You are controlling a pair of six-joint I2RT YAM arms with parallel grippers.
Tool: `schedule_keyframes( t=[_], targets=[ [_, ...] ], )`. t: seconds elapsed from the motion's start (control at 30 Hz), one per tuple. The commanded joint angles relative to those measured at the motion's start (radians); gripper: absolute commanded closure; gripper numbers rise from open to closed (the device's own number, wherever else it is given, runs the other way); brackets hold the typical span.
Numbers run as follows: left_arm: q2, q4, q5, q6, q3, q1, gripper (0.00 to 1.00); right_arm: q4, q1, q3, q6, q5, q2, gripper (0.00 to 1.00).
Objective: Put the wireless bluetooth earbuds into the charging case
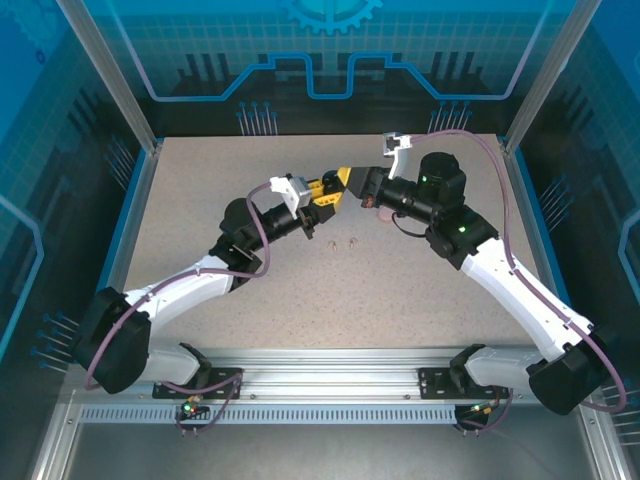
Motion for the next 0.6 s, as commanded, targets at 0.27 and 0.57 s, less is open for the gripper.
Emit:
schedule_keyframes(
  t=[0.27,0.57],
  targets=[
    [-0.007,0.047,0.002,-0.008,0.041,-0.01,1.0,-0.033,0.021,-0.026,-0.049,0.029,0.014,0.96],
    [-0.015,0.054,-0.005,-0.011,0.039,-0.01,1.0,-0.088,0.019,-0.036,-0.097,0.002,0.032,0.94]
  ],
)
